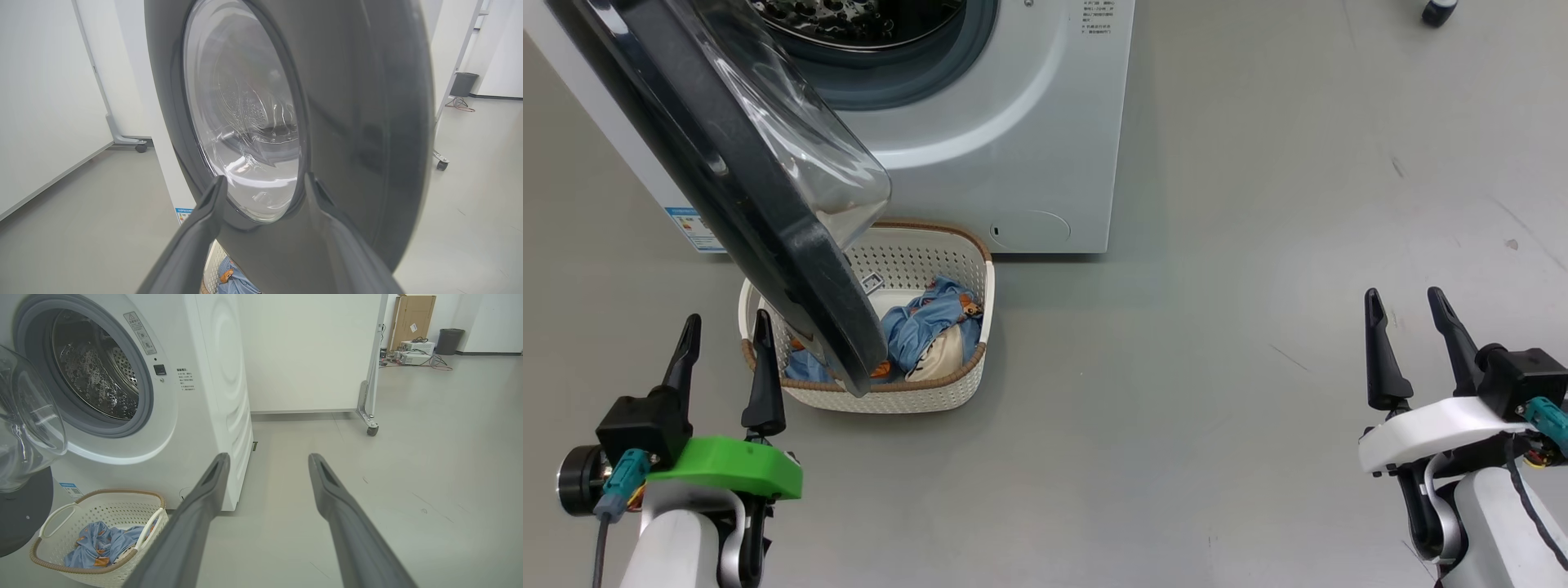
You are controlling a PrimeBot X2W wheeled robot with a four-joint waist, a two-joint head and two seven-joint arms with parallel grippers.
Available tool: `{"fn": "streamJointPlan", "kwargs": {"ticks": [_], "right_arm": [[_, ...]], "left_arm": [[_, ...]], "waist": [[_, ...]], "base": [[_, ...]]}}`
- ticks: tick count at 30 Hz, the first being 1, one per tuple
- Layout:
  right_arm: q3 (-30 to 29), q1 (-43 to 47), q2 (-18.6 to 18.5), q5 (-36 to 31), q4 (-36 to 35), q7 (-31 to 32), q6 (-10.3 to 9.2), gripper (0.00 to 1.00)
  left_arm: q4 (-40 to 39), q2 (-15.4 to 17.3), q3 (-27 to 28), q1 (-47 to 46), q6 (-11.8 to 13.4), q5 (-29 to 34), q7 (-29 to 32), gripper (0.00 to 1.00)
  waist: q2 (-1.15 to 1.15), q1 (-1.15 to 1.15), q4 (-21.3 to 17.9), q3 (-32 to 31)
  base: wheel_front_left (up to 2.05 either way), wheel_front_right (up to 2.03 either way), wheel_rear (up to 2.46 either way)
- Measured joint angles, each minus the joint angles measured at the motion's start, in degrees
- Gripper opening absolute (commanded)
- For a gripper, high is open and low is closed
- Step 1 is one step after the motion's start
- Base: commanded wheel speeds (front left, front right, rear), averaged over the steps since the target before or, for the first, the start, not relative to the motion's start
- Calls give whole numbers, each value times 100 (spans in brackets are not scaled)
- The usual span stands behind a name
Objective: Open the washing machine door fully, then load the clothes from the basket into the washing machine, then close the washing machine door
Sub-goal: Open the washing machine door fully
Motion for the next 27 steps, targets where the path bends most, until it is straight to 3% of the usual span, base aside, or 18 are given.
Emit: {"fn": "streamJointPlan", "kwargs": {"ticks": [27], "right_arm": [[-269,92,182,-689,-83,0,-121,100]], "left_arm": [[80,-13,-38,-1,0,192,0,100]], "waist": [[0,0,-14,102]], "base": [[0,0,0]]}}
